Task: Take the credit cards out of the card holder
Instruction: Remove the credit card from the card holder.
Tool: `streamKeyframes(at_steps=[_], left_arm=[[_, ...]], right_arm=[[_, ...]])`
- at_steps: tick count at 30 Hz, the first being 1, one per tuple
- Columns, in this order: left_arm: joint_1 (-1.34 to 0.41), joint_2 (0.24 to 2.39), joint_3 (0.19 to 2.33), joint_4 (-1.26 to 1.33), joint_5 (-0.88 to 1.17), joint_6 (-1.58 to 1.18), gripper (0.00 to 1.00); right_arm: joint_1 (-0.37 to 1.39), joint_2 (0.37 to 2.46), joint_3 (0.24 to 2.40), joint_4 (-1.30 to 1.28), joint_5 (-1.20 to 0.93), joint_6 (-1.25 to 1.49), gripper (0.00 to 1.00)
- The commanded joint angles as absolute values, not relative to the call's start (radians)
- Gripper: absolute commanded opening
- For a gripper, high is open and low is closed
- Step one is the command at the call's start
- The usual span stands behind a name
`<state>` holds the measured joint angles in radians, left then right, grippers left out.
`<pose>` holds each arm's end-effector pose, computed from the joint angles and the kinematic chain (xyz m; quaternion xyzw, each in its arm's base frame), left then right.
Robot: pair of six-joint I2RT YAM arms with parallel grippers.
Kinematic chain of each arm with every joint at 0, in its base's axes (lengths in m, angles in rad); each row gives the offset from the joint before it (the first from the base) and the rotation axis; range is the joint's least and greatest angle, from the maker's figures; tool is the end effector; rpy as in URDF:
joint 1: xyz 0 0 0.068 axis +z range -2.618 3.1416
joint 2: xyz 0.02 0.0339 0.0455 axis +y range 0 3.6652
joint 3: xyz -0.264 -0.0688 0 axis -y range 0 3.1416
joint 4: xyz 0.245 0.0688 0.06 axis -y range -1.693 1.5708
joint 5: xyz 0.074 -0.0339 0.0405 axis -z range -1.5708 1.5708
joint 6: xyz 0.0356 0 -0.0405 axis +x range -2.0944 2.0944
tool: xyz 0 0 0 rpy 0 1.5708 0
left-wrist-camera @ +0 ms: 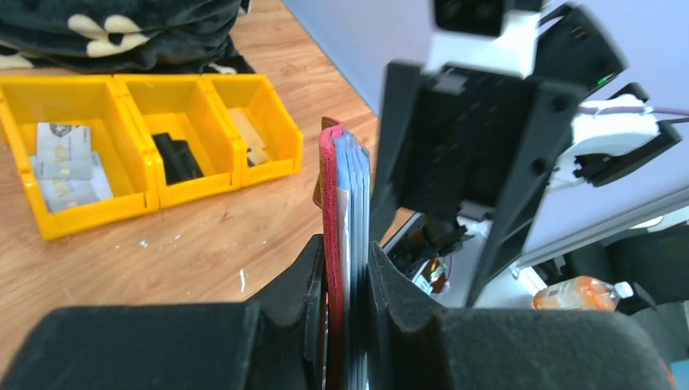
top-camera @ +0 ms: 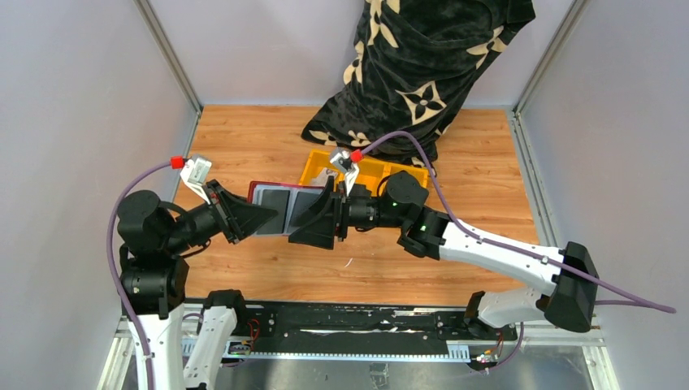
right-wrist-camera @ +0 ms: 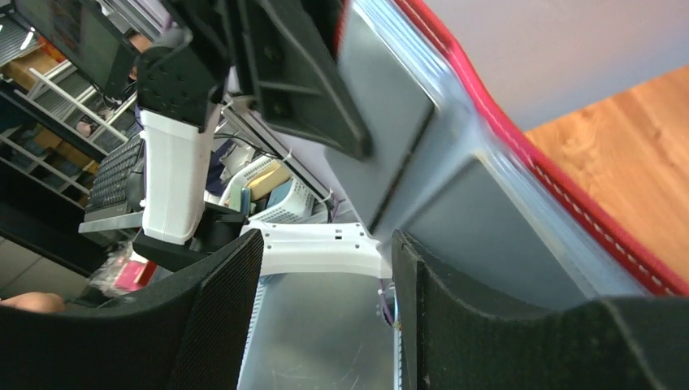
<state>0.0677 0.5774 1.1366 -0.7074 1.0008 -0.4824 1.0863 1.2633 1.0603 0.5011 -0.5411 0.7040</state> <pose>0.0687 -0.0254 0.4247 0.1209 0.7247 -0.4736 0.4857 0.1198 0.2670 0.4052 -0.3198 0.5214 0.7041 0.3608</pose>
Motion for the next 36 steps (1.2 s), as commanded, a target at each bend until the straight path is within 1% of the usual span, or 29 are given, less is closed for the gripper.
streamKeyframes(at_steps=[1, 8, 14, 29, 32, 34, 36], left_arm=[[0.063, 0.566, 1.134, -0.572, 1.009, -0.606, 0.0], [0.063, 0.561, 1.135, -0.573, 1.021, -0.637, 0.0], [0.063, 0.551, 1.118, -0.573, 1.033, -0.657, 0.0], [0.063, 0.521, 1.132, -0.568, 1.072, -0.68, 0.0], [0.063, 0.517, 1.12, -0.567, 1.071, -0.683, 0.0], [0.063, 0.513, 1.111, -0.562, 1.067, -0.681, 0.01], [0.063, 0.511, 1.104, -0.56, 1.06, -0.676, 0.02]], right_arm=[[1.101, 1.275, 1.04, 0.605, -0.571, 0.776, 0.63], [1.097, 1.279, 1.055, 0.519, -0.522, 0.717, 0.63], [1.078, 1.295, 1.127, 0.452, -0.506, 0.684, 0.61], [1.071, 1.355, 1.146, 0.474, -0.46, 0.751, 0.58], [1.071, 1.38, 1.142, 0.552, -0.496, 0.794, 0.53], [1.071, 1.407, 1.141, 0.64, -0.561, 0.846, 0.49], [1.071, 1.436, 1.142, 0.747, -0.612, 0.926, 0.43]])
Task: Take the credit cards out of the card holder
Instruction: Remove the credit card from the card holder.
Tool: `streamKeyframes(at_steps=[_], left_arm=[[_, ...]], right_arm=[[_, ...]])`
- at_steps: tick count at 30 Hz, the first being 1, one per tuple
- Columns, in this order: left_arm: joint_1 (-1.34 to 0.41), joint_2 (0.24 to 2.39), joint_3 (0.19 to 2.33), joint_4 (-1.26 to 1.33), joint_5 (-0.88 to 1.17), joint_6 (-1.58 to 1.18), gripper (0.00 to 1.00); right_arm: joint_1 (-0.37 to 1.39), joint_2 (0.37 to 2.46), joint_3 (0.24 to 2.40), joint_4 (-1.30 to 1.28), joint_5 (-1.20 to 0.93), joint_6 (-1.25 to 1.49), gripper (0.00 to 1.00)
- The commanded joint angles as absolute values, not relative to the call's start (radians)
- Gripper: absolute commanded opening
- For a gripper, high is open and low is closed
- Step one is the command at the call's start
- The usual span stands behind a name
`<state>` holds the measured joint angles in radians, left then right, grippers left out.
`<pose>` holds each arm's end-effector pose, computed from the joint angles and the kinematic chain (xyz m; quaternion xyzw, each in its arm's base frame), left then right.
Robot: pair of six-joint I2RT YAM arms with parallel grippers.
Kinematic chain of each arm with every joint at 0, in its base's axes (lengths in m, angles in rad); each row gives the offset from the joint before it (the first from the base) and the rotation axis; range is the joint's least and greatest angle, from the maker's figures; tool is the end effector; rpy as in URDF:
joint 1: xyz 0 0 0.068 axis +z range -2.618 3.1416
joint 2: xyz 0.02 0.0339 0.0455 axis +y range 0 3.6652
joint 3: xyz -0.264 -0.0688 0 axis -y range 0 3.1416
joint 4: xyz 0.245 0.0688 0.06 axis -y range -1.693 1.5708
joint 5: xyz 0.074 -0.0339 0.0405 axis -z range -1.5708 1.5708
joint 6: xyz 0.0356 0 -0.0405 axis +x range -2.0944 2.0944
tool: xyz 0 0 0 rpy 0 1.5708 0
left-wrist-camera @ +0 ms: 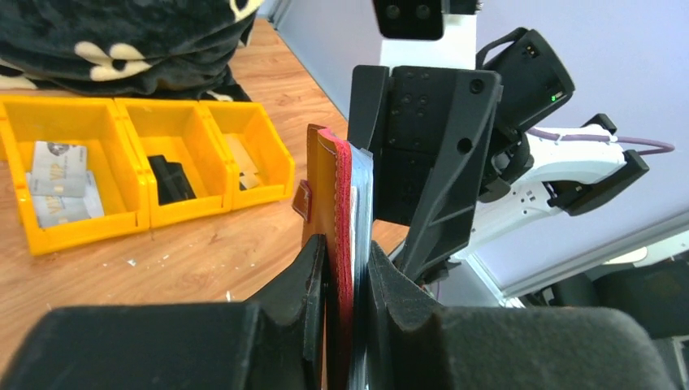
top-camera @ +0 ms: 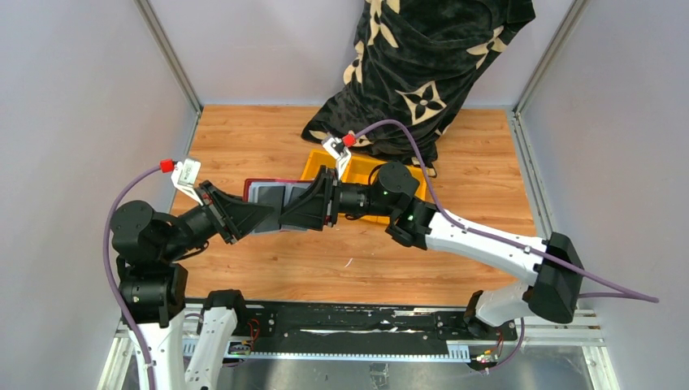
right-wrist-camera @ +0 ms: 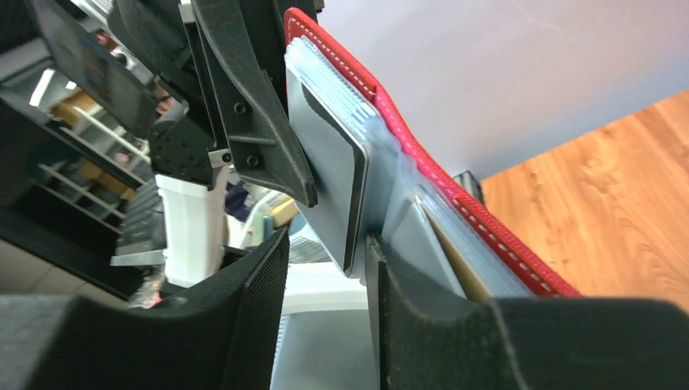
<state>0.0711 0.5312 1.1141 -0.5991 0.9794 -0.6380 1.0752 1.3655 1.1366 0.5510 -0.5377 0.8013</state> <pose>0.0597 -0.0254 0.4307 0.0910 0.7044 -0.4950 0.5005 0.1350 0.2881 0.4079 -0.2904 0.5289 0.7227 0.3372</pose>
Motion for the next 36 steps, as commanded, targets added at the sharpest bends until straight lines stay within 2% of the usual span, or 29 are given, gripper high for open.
streamKeyframes(at_steps=[1, 5, 12, 24, 27, 36], left_arm=[[0.063, 0.511, 1.102, -0.559, 1.059, -0.673, 0.03], [0.063, 0.507, 1.099, -0.536, 1.077, -0.681, 0.11], [0.063, 0.482, 1.046, -0.365, 1.143, -0.817, 0.18], [0.063, 0.476, 1.041, -0.357, 1.151, -0.809, 0.38], [0.063, 0.479, 1.043, -0.354, 1.152, -0.811, 0.41], [0.063, 0.482, 1.036, -0.302, 1.174, -0.88, 0.39]], right_arm=[[1.071, 1.448, 1.14, 0.808, -0.633, 0.963, 0.41], [1.072, 1.475, 1.125, 1.012, -0.68, 1.064, 0.36], [1.072, 1.46, 1.116, 0.964, -0.674, 1.027, 0.28], [1.072, 1.453, 1.107, 1.031, -0.693, 1.047, 0.0], [1.071, 1.443, 1.083, 1.065, -0.694, 1.056, 0.0], [1.064, 1.396, 0.972, 1.121, -0.699, 1.054, 0.0]])
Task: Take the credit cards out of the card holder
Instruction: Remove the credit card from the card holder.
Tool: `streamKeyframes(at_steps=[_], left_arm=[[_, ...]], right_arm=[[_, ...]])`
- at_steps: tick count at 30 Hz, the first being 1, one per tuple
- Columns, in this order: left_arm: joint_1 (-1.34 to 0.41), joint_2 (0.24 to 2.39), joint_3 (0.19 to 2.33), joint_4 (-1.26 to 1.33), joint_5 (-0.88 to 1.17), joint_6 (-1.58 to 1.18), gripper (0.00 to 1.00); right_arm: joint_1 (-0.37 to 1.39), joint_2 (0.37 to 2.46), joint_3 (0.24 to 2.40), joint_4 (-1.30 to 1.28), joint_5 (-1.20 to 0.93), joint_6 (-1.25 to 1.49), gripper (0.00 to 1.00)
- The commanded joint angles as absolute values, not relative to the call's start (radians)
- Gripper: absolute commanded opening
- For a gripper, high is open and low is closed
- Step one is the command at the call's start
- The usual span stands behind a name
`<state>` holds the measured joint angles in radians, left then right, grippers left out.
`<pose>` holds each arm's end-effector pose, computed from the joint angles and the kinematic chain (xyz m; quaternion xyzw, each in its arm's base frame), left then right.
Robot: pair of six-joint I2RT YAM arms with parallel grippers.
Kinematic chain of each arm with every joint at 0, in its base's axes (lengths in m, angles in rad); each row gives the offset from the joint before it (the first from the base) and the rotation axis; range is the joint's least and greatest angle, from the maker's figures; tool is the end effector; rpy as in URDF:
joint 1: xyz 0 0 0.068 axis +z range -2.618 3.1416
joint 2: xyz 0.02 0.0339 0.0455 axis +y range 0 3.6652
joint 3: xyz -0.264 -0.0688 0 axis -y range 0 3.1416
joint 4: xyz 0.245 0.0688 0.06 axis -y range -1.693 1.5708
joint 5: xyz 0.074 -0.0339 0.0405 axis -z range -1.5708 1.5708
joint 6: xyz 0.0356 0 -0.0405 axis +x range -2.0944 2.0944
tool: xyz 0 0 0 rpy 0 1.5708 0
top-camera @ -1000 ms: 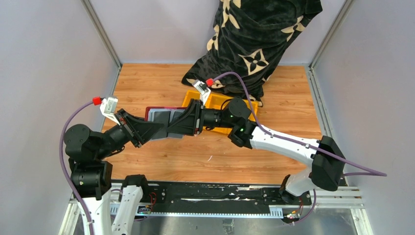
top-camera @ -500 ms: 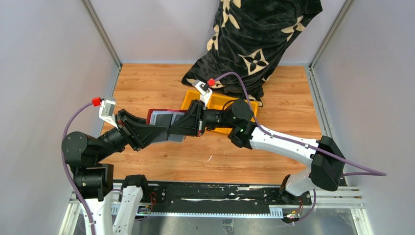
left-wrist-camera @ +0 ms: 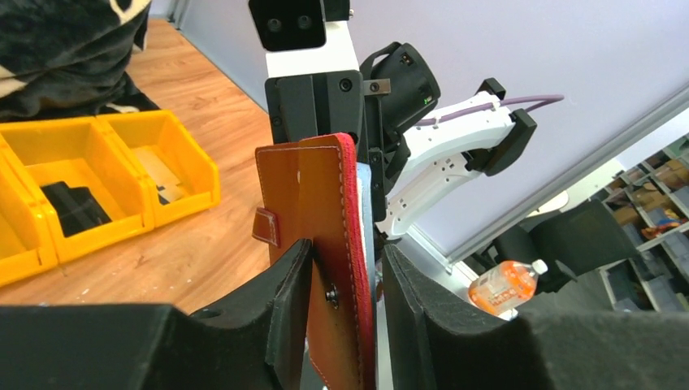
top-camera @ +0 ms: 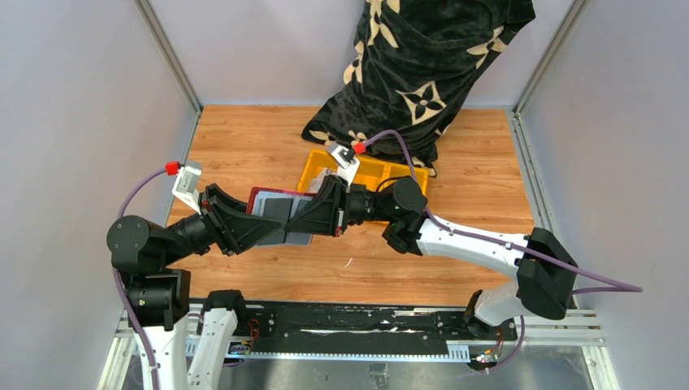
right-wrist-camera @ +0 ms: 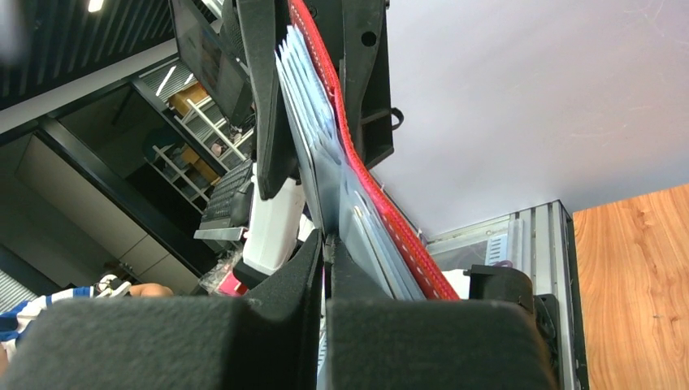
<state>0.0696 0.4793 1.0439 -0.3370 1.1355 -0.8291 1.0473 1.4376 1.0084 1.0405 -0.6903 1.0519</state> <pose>0.0495 -0.0289 0.4371 0.1513 0.6554 -0.5554 0.4890 0.1382 0.2848 0.3860 -0.2991 0.4350 0.8017 0.2802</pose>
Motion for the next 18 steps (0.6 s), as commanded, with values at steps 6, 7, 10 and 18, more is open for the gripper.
streamKeyframes(at_steps=[6, 7, 10, 18], left_arm=[[0.063, 0.479, 1.033, -0.29, 1.186, -0.9, 0.31], [0.063, 0.479, 1.032, -0.289, 1.185, -0.902, 0.29], [0.063, 0.478, 1.03, -0.29, 1.182, -0.906, 0.24], [0.063, 0.48, 1.032, -0.292, 1.162, -0.917, 0.12]], right_arm=[[1.058, 1.359, 0.915, 1.12, -0.678, 1.036, 0.0], [1.058, 1.355, 0.914, 1.119, -0.679, 1.034, 0.0], [1.057, 1.347, 0.913, 1.12, -0.678, 1.032, 0.0], [1.058, 1.362, 0.927, 1.167, -0.665, 1.06, 0.29]])
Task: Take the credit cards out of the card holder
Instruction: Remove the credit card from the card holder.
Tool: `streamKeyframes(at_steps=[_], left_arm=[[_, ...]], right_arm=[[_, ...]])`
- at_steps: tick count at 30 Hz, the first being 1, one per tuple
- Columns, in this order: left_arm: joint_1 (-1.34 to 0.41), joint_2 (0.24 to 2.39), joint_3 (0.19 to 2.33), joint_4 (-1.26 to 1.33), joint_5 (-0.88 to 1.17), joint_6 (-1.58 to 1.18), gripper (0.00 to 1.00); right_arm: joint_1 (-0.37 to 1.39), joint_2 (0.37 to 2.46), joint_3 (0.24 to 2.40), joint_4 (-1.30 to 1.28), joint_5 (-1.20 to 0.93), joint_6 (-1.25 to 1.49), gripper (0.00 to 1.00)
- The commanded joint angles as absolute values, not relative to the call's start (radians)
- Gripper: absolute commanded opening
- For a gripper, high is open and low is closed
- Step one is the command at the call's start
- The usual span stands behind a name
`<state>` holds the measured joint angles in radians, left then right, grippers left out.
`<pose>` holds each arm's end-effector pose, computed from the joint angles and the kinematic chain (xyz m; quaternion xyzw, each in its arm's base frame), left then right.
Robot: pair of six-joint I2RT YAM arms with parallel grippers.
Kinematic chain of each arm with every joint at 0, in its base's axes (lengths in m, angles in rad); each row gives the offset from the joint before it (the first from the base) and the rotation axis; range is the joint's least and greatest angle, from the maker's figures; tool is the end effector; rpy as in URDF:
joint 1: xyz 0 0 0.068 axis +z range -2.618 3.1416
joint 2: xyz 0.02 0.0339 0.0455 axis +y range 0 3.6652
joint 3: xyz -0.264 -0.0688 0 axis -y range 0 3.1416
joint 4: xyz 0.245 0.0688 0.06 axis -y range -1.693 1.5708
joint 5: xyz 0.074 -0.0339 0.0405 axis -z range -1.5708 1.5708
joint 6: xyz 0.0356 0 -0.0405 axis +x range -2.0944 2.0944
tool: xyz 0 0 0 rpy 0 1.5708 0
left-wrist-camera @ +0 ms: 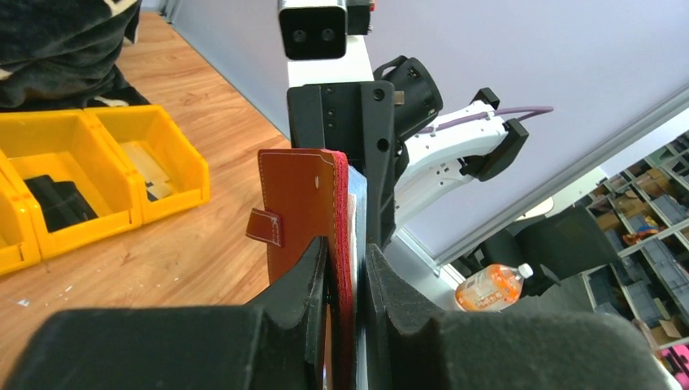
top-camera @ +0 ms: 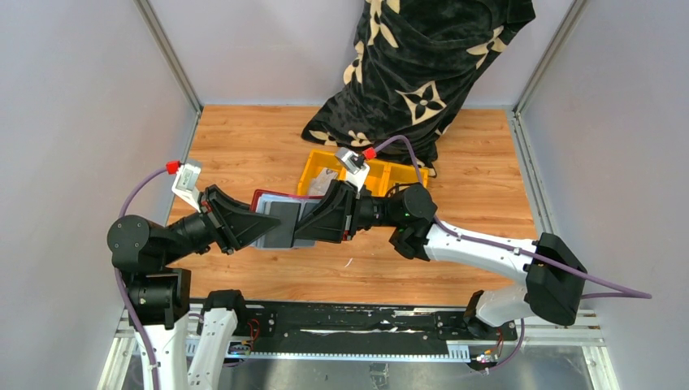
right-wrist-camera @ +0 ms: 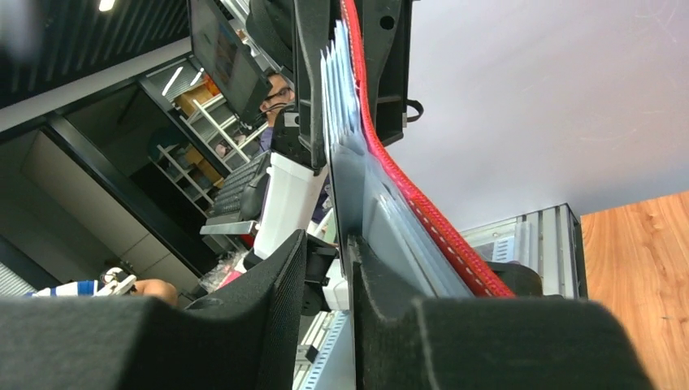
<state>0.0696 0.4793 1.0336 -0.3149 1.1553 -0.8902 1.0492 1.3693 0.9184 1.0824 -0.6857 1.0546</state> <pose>0.0505 -0.0291 0.4362 0.1421 0.6572 -0.5721 0.4697 0.1278 0.2677 0.3793 -0.2986 0.4270 0.8047 0.2844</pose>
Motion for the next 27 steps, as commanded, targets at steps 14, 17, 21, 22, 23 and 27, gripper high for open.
streamKeyframes(at_steps=[14, 17, 21, 22, 23, 27], left_arm=[[0.063, 0.477, 1.03, -0.283, 1.15, -0.929, 0.11], [0.063, 0.48, 1.039, -0.282, 1.15, -0.931, 0.11], [0.063, 0.482, 1.05, -0.28, 1.148, -0.943, 0.11], [0.063, 0.482, 1.051, -0.273, 1.148, -0.951, 0.11], [0.063, 0.482, 1.051, -0.264, 1.147, -0.963, 0.11], [0.063, 0.479, 1.053, -0.247, 1.146, -0.986, 0.11]], right_arm=[[1.057, 1.412, 0.96, 1.236, -0.68, 1.108, 0.0], [1.05, 1.391, 0.927, 1.243, -0.676, 1.099, 0.0], [1.045, 1.367, 0.872, 1.273, -0.657, 1.091, 0.0], [1.045, 1.365, 0.858, 1.282, -0.652, 1.091, 0.0], [1.045, 1.364, 0.85, 1.29, -0.646, 1.093, 0.0], [1.045, 1.366, 0.837, 1.316, -0.633, 1.103, 0.0]])
